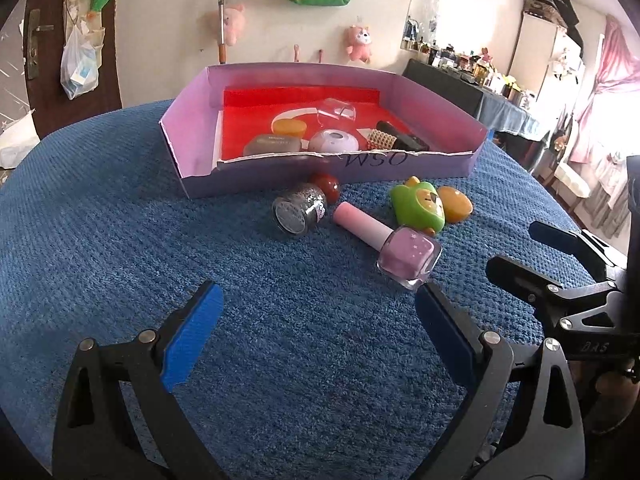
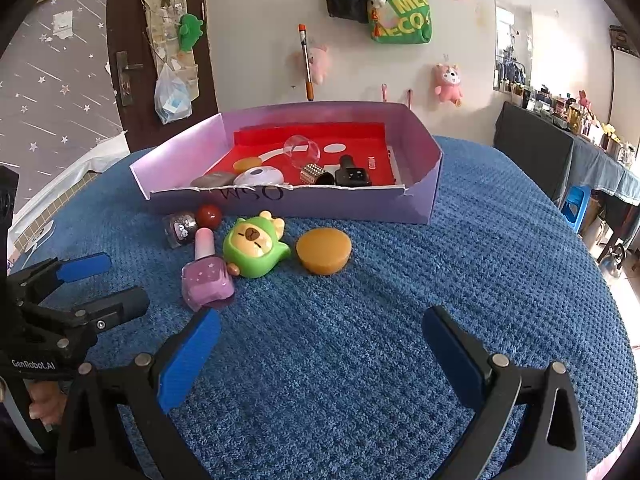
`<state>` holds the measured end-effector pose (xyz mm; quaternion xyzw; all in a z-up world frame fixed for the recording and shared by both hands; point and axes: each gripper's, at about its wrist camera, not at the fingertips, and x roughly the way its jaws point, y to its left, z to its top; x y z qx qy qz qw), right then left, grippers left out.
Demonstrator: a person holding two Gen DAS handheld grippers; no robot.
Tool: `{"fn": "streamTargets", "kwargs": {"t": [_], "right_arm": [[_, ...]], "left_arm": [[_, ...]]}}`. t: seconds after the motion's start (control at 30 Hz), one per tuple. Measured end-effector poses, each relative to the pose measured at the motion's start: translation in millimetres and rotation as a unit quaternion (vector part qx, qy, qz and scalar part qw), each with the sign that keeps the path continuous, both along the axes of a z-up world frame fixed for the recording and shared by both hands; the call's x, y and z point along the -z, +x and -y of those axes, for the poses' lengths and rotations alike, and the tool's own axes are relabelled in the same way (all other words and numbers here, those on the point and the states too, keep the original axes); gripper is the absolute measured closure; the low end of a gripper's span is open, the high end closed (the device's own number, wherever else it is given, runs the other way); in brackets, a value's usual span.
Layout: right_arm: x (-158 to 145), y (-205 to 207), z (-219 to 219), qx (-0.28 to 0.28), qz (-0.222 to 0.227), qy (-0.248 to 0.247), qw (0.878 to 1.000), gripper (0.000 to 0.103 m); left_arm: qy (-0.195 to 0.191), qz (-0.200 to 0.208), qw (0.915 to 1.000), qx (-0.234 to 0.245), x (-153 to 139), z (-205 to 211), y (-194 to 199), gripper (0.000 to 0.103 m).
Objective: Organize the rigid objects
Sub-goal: 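Reach the left tool to the glitter nail polish while the right tool reaches the orange puff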
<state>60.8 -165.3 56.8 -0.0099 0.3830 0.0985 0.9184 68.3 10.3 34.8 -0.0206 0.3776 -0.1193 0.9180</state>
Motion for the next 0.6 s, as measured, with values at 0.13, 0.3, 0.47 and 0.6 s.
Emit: {"fn": "streamTargets", "kwargs": {"t": [0.13, 0.3, 0.47, 0.6], "right_arm": [[0, 1, 3, 0.002, -0.001, 0.000, 1.000, 0.000], [1, 7, 7, 0.008, -0.006, -0.001, 1.000, 0.000], [2, 19, 10, 0.012, -0.016, 0.006, 1.000, 0.000], [2, 31, 13, 0.014, -0.032, 0.004, 0.999, 0.000]], "left_arm": [[0.001, -0.001, 1.0000, 0.000, -2, 0, 4, 0.005], [-0.001, -0.002, 1.0000, -0.009, -5, -7, 13, 0.005], [0.006, -0.017, 0.9998, -0.008, -9, -10, 28, 0.005], [0.020, -0.032, 0.9993, 0.005, -13, -10, 42, 0.005]]}}
